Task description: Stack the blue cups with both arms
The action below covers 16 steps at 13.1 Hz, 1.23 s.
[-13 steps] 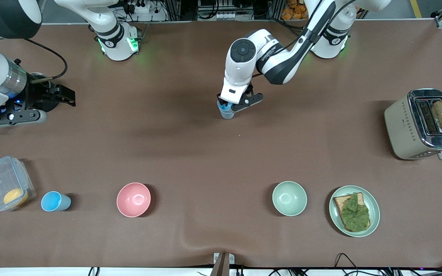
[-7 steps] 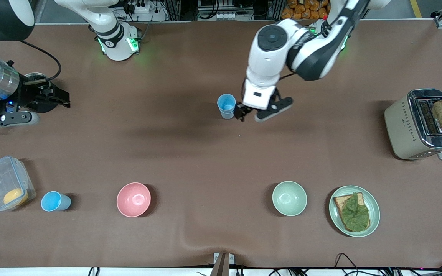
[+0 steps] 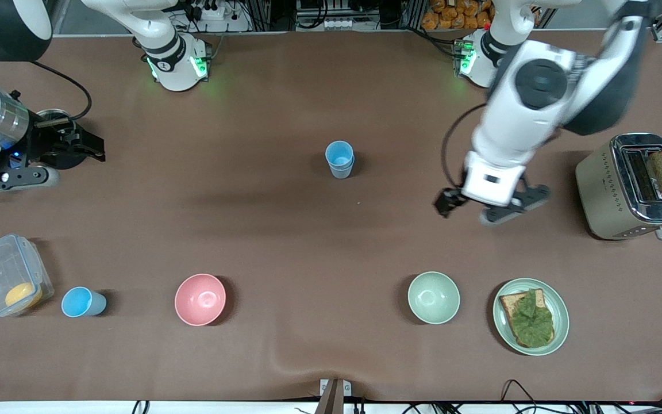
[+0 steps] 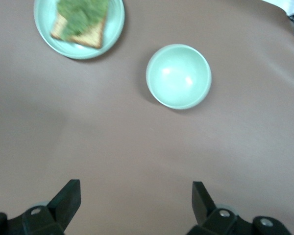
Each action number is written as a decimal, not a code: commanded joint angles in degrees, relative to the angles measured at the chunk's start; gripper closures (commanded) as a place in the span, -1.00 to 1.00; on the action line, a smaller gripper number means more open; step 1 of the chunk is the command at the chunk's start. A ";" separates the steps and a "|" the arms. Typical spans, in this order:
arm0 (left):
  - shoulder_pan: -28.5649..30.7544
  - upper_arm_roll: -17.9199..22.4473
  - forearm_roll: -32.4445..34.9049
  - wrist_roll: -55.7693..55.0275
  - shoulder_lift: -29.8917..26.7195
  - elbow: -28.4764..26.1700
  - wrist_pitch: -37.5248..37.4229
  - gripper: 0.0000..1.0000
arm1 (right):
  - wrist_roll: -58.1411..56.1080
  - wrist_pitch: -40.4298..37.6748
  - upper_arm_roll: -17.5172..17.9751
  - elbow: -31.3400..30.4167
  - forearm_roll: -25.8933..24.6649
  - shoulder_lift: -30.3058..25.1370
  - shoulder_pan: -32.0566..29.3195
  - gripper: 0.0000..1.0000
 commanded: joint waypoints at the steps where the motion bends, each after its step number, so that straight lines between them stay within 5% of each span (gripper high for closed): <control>1: 4.73 -0.77 1.20 8.47 -0.14 3.21 -4.83 -1.00 | -1.20 0.37 0.28 -0.39 0.05 -0.42 -0.74 -1.00; 6: 13.25 -1.20 -0.11 25.27 -1.71 7.60 -11.69 -1.00 | -1.20 0.37 0.28 -0.40 0.05 -0.42 -0.65 -1.00; 9: 14.06 2.38 -4.23 36.24 -5.31 7.78 -15.36 -1.00 | -1.20 0.37 0.28 -0.40 0.05 -0.42 -0.65 -1.00; 12: 14.06 7.13 -10.38 40.49 -9.18 8.40 -20.02 -1.00 | -1.28 0.37 0.20 -0.48 1.70 -0.86 -0.65 -1.00; 16: 14.06 8.29 -11.63 41.11 -12.96 9.19 -24.44 -1.00 | -2.33 0.46 0.19 0.92 3.30 -3.40 -2.14 -1.00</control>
